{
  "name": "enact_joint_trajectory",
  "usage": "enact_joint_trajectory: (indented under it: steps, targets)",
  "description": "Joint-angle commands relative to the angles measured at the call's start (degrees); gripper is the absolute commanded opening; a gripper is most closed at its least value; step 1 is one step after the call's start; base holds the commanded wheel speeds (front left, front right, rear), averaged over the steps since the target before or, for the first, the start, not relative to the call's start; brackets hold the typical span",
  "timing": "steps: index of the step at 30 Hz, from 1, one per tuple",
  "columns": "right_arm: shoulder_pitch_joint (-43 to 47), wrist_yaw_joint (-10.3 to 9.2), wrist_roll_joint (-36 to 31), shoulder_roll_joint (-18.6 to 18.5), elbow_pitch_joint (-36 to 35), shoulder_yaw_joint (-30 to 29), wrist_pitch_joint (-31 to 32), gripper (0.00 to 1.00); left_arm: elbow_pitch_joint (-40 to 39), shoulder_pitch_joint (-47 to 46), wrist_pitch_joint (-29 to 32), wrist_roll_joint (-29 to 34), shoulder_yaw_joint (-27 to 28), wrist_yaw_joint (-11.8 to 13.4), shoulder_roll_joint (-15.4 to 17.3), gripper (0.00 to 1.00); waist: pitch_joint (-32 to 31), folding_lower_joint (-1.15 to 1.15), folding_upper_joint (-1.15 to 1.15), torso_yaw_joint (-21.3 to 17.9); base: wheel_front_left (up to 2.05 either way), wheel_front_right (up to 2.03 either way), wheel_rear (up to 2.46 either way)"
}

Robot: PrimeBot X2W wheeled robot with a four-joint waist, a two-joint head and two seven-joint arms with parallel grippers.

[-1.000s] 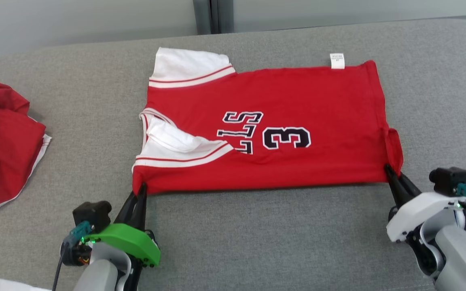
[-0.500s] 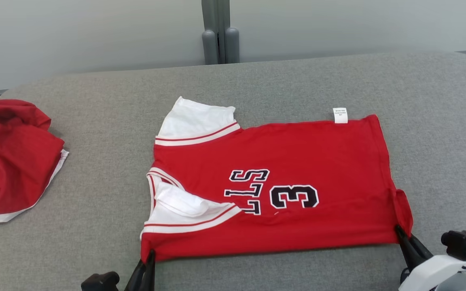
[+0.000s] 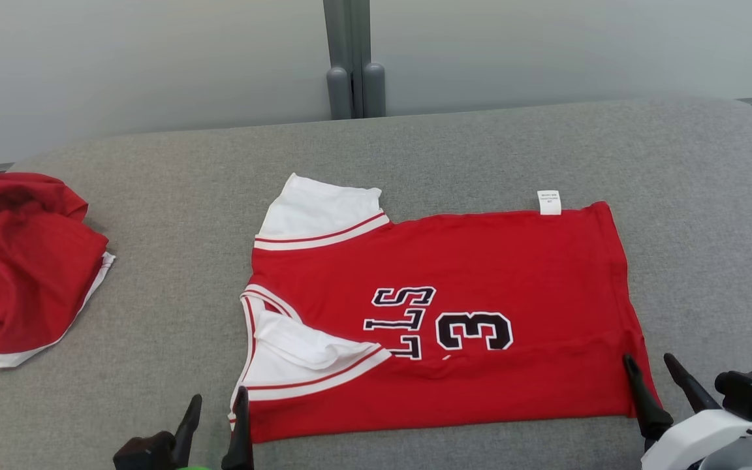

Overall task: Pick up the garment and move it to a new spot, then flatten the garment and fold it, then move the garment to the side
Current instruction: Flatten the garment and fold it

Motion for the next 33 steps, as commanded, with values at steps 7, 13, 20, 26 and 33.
enact_joint_trajectory:
  steps: [7,13,20,26,33]
  targets:
    - [-1.2,-0.08,-6.1,2.1,-5.3,-2.9,-0.9,1.00,-7.7,-1.0,0.0,6.2,3.9,1.6,0.0,1.00,-1.1,0.00,0.00,-0.6,0.00,0.00,0.00]
    - [-1.0,-0.08,-11.7,5.7,-11.5,-5.2,-0.8,1.00,-11.5,-2.0,0.0,9.8,7.0,2.1,-0.1,1.00,-1.6,0.00,0.00,-1.2,0.00,0.00,0.00]
    - [-0.4,-0.08,-16.4,8.0,-16.6,-6.8,-0.9,1.00,-13.5,-2.8,0.0,12.7,10.4,1.4,0.2,1.00,-1.9,0.00,0.00,-1.6,0.00,0.00,0.00]
    - [1.6,-0.08,-18.4,9.1,-18.9,-9.7,-0.9,1.00,-14.6,-1.7,0.0,13.5,12.2,0.6,0.2,1.00,-2.3,0.00,0.00,-1.3,0.00,0.00,0.00]
    - [4.9,-0.08,-19.3,10.2,-20.7,-12.3,-0.9,1.00,-14.6,0.5,0.0,14.3,12.3,0.0,0.1,1.00,-2.4,0.00,0.00,-1.1,0.00,0.00,0.00]
